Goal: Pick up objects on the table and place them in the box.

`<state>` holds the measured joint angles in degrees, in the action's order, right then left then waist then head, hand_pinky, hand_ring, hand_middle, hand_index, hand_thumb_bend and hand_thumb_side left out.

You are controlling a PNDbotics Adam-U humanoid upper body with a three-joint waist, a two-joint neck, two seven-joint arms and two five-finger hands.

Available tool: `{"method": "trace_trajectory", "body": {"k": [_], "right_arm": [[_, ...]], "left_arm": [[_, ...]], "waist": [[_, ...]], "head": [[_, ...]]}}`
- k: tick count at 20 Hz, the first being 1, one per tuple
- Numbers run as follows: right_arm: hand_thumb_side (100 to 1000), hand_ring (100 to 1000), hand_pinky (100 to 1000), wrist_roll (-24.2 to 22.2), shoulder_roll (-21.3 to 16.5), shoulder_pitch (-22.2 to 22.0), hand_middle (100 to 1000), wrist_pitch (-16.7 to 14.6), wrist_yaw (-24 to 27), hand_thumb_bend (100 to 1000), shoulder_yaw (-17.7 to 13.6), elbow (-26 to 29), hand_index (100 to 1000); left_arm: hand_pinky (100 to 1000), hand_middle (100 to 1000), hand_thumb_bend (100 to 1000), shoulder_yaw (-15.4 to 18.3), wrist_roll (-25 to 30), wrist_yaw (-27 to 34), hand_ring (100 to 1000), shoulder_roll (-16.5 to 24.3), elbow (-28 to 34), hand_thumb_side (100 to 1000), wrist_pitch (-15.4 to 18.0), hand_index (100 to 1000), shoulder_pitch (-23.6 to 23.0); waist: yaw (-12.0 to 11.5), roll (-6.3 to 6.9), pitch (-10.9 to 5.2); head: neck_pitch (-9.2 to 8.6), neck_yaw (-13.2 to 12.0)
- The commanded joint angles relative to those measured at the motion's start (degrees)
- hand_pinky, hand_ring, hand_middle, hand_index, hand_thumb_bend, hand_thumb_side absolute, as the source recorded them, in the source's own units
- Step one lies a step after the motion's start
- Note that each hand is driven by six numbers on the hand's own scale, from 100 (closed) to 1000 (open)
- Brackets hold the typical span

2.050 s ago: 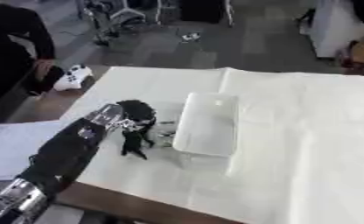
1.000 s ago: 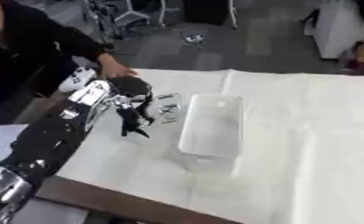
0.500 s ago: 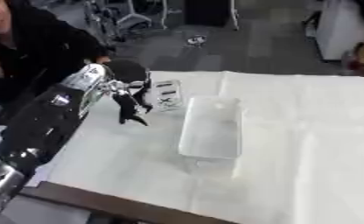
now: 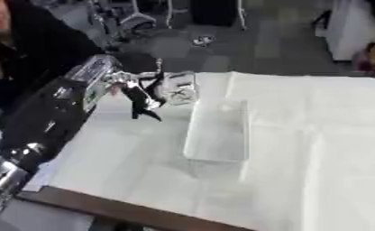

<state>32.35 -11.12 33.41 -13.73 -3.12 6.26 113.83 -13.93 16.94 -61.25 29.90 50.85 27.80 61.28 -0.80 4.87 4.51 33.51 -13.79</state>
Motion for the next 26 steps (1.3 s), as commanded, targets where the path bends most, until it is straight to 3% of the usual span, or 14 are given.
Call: {"method": "trace_trajectory", "body": {"k": [1, 5, 6, 7, 18, 26], "right_arm": [[1000, 536, 470, -0.11, -0.68, 0.54, 606, 0.09, -0.32, 113, 0.05, 0.76, 870], [1000, 536, 471, -0.13, -0.53, 0.61, 607, 0.06, -0.31, 110, 0.14, 0.76, 870], [1000, 536, 471, -0.15, -0.48, 0.63, 607, 0.06, -0.29, 100, 0.17, 0.76, 870], [1000, 536, 471, -0.16, -0.47, 0.64, 607, 0.06, -0.28, 109, 0.18, 0.76, 870], [1000, 537, 474, -0.29, 0.09, 0.88, 607, -0.06, -0.17, 100, 0.44, 0.76, 870], [1000, 537, 475, -0.34, 0.42, 1.11, 607, -0.14, -0.13, 100, 0.54, 0.76, 870]], "left_arm": [[100, 100, 100, -0.53, 1.0, 1.89, 100, 1.05, 2.03, 486, 0.3, 133, 2.34], [100, 100, 100, -1.44, 1.45, 2.87, 100, 0.43, 3.22, 477, 0.6, 133, 3.45], [100, 100, 100, -1.66, 1.54, 3.01, 100, 0.26, 3.46, 100, 0.66, 133, 3.7], [100, 100, 100, -1.82, 1.63, 3.13, 100, 0.18, 3.63, 472, 0.69, 133, 3.83], [100, 100, 100, -5.34, 2.89, 2.45, 100, -2.5, 4.41, 442, 3.68, 132, 6.59], [100, 100, 100, -6.35, 1.87, -3.24, 100, -4.23, 2.81, 448, 5.83, 132, 7.91]], "waist": [[0.12, 0.0, -1.01], [0.32, 0.16, -1.09], [0.38, 0.2, -1.11], [0.4, 0.22, -1.12], [1.02, 0.66, -1.33], [1.47, 0.83, -1.23]], "head": [[0.13, 0.12], [0.2, 0.2], [0.2, 0.18], [0.16, 0.2], [0.14, -0.02], [-0.5, 0.5]]}}
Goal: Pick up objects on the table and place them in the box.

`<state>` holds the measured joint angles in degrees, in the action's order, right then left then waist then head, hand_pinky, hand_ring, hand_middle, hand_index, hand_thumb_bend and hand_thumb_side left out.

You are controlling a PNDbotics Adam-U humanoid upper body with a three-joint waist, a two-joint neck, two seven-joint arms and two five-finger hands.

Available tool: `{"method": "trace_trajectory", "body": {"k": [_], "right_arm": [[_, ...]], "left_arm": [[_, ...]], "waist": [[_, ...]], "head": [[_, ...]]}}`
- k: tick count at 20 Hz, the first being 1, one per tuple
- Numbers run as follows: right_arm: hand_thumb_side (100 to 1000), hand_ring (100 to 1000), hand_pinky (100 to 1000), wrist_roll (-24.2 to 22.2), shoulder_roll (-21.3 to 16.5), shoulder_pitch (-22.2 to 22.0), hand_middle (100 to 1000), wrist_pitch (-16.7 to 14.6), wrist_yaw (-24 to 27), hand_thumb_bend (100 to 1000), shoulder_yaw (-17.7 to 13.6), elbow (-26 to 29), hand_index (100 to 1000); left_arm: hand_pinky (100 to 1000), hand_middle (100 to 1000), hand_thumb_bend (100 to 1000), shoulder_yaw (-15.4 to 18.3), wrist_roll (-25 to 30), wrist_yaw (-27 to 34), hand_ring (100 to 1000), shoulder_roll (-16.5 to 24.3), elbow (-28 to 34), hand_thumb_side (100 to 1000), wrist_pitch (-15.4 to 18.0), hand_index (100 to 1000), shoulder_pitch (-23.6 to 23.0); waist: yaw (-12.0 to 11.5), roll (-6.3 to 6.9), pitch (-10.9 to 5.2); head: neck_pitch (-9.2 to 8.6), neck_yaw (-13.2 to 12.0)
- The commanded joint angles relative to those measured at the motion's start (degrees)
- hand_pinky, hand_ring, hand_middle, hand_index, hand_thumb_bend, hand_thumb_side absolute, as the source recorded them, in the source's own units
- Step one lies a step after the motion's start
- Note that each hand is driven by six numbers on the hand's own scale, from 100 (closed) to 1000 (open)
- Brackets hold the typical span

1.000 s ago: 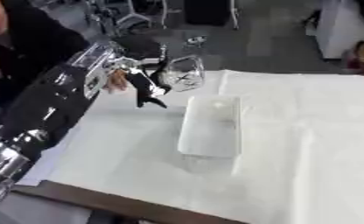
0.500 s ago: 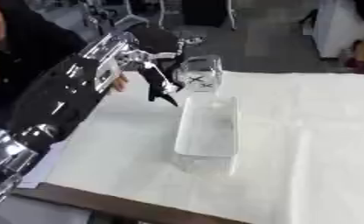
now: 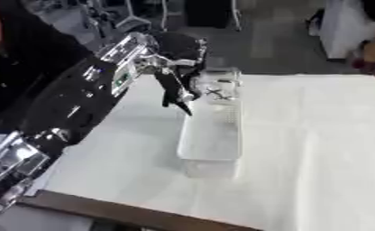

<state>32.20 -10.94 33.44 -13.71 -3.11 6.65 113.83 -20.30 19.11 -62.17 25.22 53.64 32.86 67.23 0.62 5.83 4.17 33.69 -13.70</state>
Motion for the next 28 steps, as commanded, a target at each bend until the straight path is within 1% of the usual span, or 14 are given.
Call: {"method": "trace_trajectory", "body": {"k": [1, 3, 5, 9, 15, 18, 19, 21, 22, 24, 25, 26, 27, 28], "right_arm": [[1000, 537, 475, -0.19, 0.29, 1.12, 607, -0.16, -0.12, 100, 0.16, 0.76, 870], [1000, 537, 475, -0.2, 0.38, 1.2, 607, -0.19, -0.12, 100, 0.18, 0.76, 871], [1000, 537, 475, -0.21, 0.44, 1.22, 607, -0.17, -0.11, 100, 0.2, 0.76, 871], [1000, 537, 475, -0.23, 0.54, 1.28, 607, -0.19, -0.1, 100, 0.25, 0.76, 871], [1000, 537, 475, -0.27, 0.37, 1.22, 607, -0.18, -0.12, 100, 0.3, 0.76, 871], [1000, 537, 474, -0.32, 0.22, 1.15, 606, -0.16, -0.13, 100, 0.35, 0.76, 871], [1000, 537, 474, -0.33, 0.18, 1.15, 606, -0.16, -0.14, 100, 0.35, 0.76, 871], [1000, 537, 474, -0.35, 0.15, 1.16, 606, -0.17, -0.15, 100, 0.37, 0.76, 871], [1000, 537, 475, -0.36, 0.16, 1.17, 606, -0.17, -0.15, 100, 0.38, 0.76, 871], [1000, 537, 475, -0.35, 0.16, 1.16, 606, -0.17, -0.17, 100, 0.38, 0.76, 872], [1000, 537, 475, -0.36, 0.17, 1.17, 606, -0.17, -0.18, 100, 0.39, 0.76, 872], [1000, 537, 476, -0.34, 0.2, 1.19, 606, -0.17, -0.19, 100, 0.39, 0.76, 872], [1000, 537, 476, -0.3, 0.23, 1.21, 606, -0.19, -0.2, 100, 0.36, 0.76, 872], [1000, 537, 476, -0.26, 0.27, 1.23, 606, -0.2, -0.23, 100, 0.34, 0.76, 873]], "left_arm": [[100, 100, 100, -0.07, -0.48, -3.71, 100, 0.17, -0.32, 480, 1.21, 134, 2.14], [100, 100, 100, -0.23, -1.3, -6.26, 100, -0.34, -0.86, 551, 2.39, 148, 2.51], [100, 100, 100, -0.57, -2.59, -9.51, 100, -0.71, -0.96, 544, 3.71, 156, 2.91], [100, 100, 100, -1.19, -5.75, -18.4, 100, -1.44, -1.72, 545, 6.34, 149, 3.39], [100, 100, 100, -1.41, -8.7, -29.47, 100, -2.41, -7.44, 556, 9.73, 131, 4.99], [100, 100, 100, -2.09, -11.77, -36.0, 100, -3.38, -9.68, 562, 11.67, 131, 6.3], [102, 100, 100, -2.29, -13.54, -38.25, 100, -3.74, -10.17, 654, 12.27, 132, 6.66], [235, 100, 100, -3.16, -18.2, -43.36, 116, -4.35, -9.9, 586, 13.37, 144, 7.35], [386, 126, 100, -3.88, -20.95, -46.48, 262, -4.62, -9.37, 628, 13.87, 180, 7.73], [550, 284, 100, -5.18, -26.66, -53.21, 433, -5.06, -8.66, 711, 14.66, 265, 8.29], [546, 240, 100, -5.63, -29.41, -56.59, 418, -5.25, -8.65, 711, 14.79, 224, 8.45], [536, 225, 100, -5.74, -31.89, -59.8, 410, -5.42, -9.2, 711, 14.77, 210, 8.48], [567, 267, 100, -5.52, -34.26, -62.66, 439, -5.64, -10.24, 754, 14.85, 258, 8.46], [613, 327, 100, -5.12, -36.42, -65.32, 483, -5.8, -11.44, 764, 14.9, 308, 8.48]], "waist": [[0.12, -0.12, -0.87], [0.23, -0.08, -0.82], [0.3, -0.01, -0.8], [0.41, 0.1, -0.77], [0.37, 0.28, -0.76], [0.31, 0.38, -0.72], [0.32, 0.42, -0.71], [0.36, 0.49, -0.7], [0.39, 0.55, -0.71], [0.43, 0.69, -0.73], [0.46, 0.77, -0.74], [0.5, 0.83, -0.74], [0.54, 0.88, -0.74], [0.56, 0.91, -0.74]], "head": [[-0.92, 0.6], [-1.19, 0.76], [-1.17, 0.66], [-0.91, 0.34], [-0.47, 0.15], [-0.26, 0.06], [-0.19, 0.03], [-0.05, 0.0], [0.05, -0.06], [0.3, -0.27], [0.37, -0.45], [0.41, -0.59], [0.44, -0.64], [0.47, -0.63]]}}
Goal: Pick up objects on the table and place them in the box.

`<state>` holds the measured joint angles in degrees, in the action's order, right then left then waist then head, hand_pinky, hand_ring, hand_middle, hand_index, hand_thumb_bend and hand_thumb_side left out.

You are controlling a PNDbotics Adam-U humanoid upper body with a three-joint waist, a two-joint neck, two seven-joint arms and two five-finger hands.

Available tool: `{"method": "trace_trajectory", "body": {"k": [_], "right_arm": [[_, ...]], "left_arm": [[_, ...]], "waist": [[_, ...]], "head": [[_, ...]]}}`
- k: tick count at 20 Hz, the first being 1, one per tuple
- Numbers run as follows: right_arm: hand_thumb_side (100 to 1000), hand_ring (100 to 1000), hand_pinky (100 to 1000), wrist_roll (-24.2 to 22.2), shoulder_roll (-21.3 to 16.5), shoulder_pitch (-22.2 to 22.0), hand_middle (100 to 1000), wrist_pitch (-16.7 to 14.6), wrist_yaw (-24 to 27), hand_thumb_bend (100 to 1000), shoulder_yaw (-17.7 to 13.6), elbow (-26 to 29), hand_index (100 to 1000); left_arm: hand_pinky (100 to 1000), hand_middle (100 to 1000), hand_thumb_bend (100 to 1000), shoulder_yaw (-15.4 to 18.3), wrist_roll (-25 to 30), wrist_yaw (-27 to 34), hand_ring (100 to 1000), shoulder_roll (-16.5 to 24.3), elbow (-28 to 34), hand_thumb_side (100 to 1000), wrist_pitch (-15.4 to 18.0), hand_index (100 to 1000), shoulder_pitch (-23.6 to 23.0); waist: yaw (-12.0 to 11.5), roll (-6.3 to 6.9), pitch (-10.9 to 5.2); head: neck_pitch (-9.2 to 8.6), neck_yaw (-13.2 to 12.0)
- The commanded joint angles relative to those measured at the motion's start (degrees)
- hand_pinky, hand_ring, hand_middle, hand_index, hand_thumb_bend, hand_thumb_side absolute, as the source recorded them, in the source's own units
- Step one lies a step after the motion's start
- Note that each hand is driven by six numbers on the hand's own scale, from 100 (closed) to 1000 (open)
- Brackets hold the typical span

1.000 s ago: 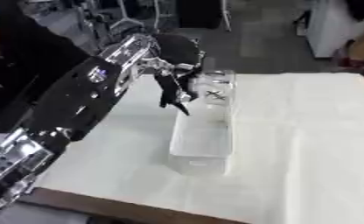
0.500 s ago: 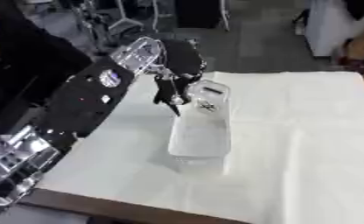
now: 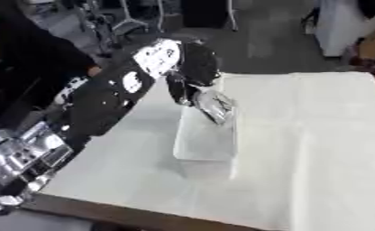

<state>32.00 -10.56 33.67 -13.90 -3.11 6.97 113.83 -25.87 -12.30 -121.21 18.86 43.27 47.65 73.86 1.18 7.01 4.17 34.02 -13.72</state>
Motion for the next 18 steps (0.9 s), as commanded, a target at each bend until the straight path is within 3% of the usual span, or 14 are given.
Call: {"method": "trace_trajectory", "body": {"k": [1, 2, 3, 4, 6, 7, 8, 9, 10, 11, 12, 15, 18], "right_arm": [[1000, 537, 476, 0.0, -0.1, 1.0, 606, -0.02, -0.26, 100, -0.02, 0.76, 873], [1000, 537, 476, 0.04, -0.1, 0.99, 606, -0.01, -0.28, 100, -0.05, 0.76, 873], [1000, 537, 475, 0.07, -0.1, 0.97, 606, 0.01, -0.3, 100, -0.07, 0.76, 873], [1000, 537, 475, 0.1, -0.09, 0.97, 606, 0.03, -0.31, 100, -0.07, 0.76, 873], [1000, 537, 475, 0.14, -0.17, 0.9, 606, 0.11, -0.33, 100, -0.13, 0.76, 873], [1000, 537, 475, 0.16, -0.2, 0.87, 606, 0.12, -0.34, 100, -0.15, 0.76, 873], [1000, 536, 475, 0.18, -0.22, 0.86, 606, 0.13, -0.35, 100, -0.16, 0.76, 873], [1000, 536, 474, 0.18, -0.25, 0.83, 606, 0.14, -0.34, 100, -0.17, 0.76, 873], [1000, 536, 475, 0.19, -0.27, 0.82, 606, 0.15, -0.35, 100, -0.18, 0.76, 873], [1000, 536, 474, 0.21, -0.3, 0.81, 606, 0.14, -0.36, 100, -0.2, 0.76, 873], [1000, 536, 474, 0.21, -0.33, 0.8, 606, 0.14, -0.36, 100, -0.2, 0.76, 873], [1000, 536, 474, 0.3, -0.45, 0.76, 606, 0.15, -0.44, 100, -0.3, 0.76, 873], [1000, 536, 474, 0.33, -0.74, 0.64, 606, 0.21, -0.52, 100, -0.32, 0.76, 872]], "left_arm": [[673, 420, 107, 0.93, -6.62, -8.95, 558, 0.48, -2.29, 741, -0.08, 386, 1.87], [717, 481, 221, 1.52, -7.63, -11.6, 620, 0.43, -3.53, 756, -0.54, 458, 1.91], [805, 597, 432, 2.26, -7.92, -14.23, 770, 0.42, -4.85, 805, -1.12, 588, 1.92], [850, 660, 461, 3.0, -8.46, -16.32, 835, 0.2, -5.93, 820, -1.7, 644, 1.96], [998, 787, 631, 4.63, -7.11, -20.61, 973, 0.3, -8.06, 881, -3.38, 756, 2.05], [1000, 874, 767, 5.33, -6.12, -22.28, 1000, 0.28, -8.78, 977, -4.18, 851, 2.09], [1000, 926, 821, 6.06, -5.29, -23.4, 1000, 0.33, -9.16, 1000, -4.98, 894, 2.1], [1000, 959, 827, 7.02, -5.14, -23.51, 1000, 0.46, -9.14, 1000, -5.74, 912, 2.02], [1000, 970, 675, 8.14, -5.8, -22.36, 1000, 0.75, -8.75, 1000, -6.38, 921, 1.84], [1000, 979, 631, 9.49, -7.1, -19.61, 1000, 1.3, -7.96, 1000, -7.03, 930, 1.49], [1000, 985, 532, 9.91, -7.71, -17.3, 1000, 1.99, -6.97, 1000, -7.11, 936, 1.13], [1000, 983, 418, 12.59, -8.95, -3.95, 1000, 5.08, -2.76, 1000, -8.09, 931, -0.55], [1000, 963, 325, 12.8, -6.16, 10.36, 1000, 8.79, 2.18, 1000, -8.29, 916, -2.41]], "waist": [[-0.01, -0.24, -0.76], [-0.03, -0.24, -0.77], [-0.06, -0.24, -0.77], [-0.07, -0.26, -0.78], [-0.2, -0.33, -0.8], [-0.25, -0.36, -0.81], [-0.29, -0.4, -0.82], [-0.34, -0.45, -0.82], [-0.39, -0.49, -0.83], [-0.45, -0.51, -0.82], [-0.48, -0.51, -0.82], [-0.71, -0.48, -0.79], [-1.1, -0.36, -0.85]], "head": [[0.16, -0.57], [0.14, -0.53], [0.14, -0.47], [0.14, -0.46], [0.16, -0.4], [0.14, -0.39], [0.11, -0.36], [0.09, -0.3], [0.12, -0.28], [0.21, -0.32], [0.25, -0.35], [0.45, -0.26], [0.52, -0.03]]}}
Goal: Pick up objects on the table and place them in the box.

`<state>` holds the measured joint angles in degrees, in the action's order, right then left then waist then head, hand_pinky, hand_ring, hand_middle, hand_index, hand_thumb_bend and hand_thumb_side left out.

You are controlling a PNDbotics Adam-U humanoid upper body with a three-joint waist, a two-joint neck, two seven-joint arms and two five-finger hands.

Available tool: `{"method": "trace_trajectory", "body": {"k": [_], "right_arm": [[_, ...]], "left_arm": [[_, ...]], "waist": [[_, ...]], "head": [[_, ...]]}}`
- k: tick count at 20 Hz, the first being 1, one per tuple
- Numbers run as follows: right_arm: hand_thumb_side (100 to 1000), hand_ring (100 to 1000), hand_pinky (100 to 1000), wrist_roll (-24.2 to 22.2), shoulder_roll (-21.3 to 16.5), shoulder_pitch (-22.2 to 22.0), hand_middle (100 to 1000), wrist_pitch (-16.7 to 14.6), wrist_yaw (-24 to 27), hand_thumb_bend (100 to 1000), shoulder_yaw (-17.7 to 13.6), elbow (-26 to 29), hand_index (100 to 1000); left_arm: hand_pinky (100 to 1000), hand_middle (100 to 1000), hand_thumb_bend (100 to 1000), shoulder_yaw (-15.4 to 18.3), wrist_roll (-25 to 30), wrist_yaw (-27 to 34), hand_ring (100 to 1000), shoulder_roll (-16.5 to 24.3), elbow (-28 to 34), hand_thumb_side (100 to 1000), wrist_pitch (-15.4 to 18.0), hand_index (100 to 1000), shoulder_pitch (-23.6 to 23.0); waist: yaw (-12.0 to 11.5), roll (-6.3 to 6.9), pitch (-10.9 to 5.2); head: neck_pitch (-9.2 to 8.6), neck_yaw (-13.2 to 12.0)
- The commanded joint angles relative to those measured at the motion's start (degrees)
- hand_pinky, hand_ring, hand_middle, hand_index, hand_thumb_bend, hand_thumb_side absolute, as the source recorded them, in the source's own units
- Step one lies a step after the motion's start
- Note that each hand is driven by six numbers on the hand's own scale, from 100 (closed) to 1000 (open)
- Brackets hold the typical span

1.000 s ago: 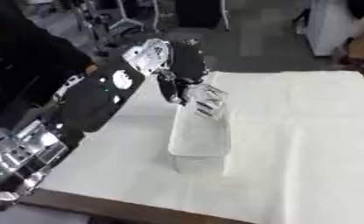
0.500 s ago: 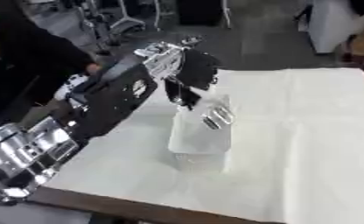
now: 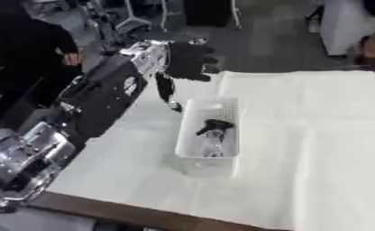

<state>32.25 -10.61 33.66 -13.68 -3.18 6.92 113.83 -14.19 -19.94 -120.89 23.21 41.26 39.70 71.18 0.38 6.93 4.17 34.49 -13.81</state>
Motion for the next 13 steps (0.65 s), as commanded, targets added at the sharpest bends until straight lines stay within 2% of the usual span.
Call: {"method": "trace_trajectory", "body": {"k": [1, 5, 7, 8, 13], "right_arm": [[1000, 536, 474, 0.07, -0.79, 0.6, 606, 0.01, -0.46, 100, -0.28, 0.76, 872], [1000, 536, 472, 0.11, -1.31, 0.36, 606, 0.11, -0.58, 100, -0.37, 0.76, 871], [1000, 535, 471, 0.14, -1.62, 0.22, 605, 0.17, -0.64, 100, -0.43, 0.76, 871], [1000, 535, 471, 0.14, -1.75, 0.16, 605, 0.2, -0.66, 100, -0.45, 0.76, 870], [1000, 534, 468, 0.29, -2.42, -0.13, 605, 0.17, -0.76, 113, -0.7, 0.76, 869]], "left_arm": [[1000, 955, 274, 1.02, 2.74, 14.67, 1000, 5.54, 5.75, 1000, -0.44, 909, -0.39], [1000, 909, 184, 0.33, 7.35, 30.27, 1000, 8.5, 11.03, 1000, -0.98, 871, -2.88], [1000, 872, 159, 0.87, 6.81, 40.44, 933, 9.8, 13.94, 1000, -2.99, 843, -5.12], [907, 821, 137, 1.04, 6.33, 46.23, 844, 10.46, 15.43, 1000, -4.36, 804, -6.44], [698, 769, 161, 2.09, 6.55, 73.1, 687, 11.87, 25.32, 1000, -13.95, 792, -15.75]], "waist": [[-0.45, -0.26, -0.88], [-1.17, -0.26, -1.0], [-1.62, -0.34, -1.0], [-1.82, -0.4, -0.98], [-2.76, -1.0, -0.78]], "head": [[0.0, 0.1], [-0.33, 0.04], [-0.59, -0.05], [-0.72, -0.1], [-1.18, -0.39]]}}
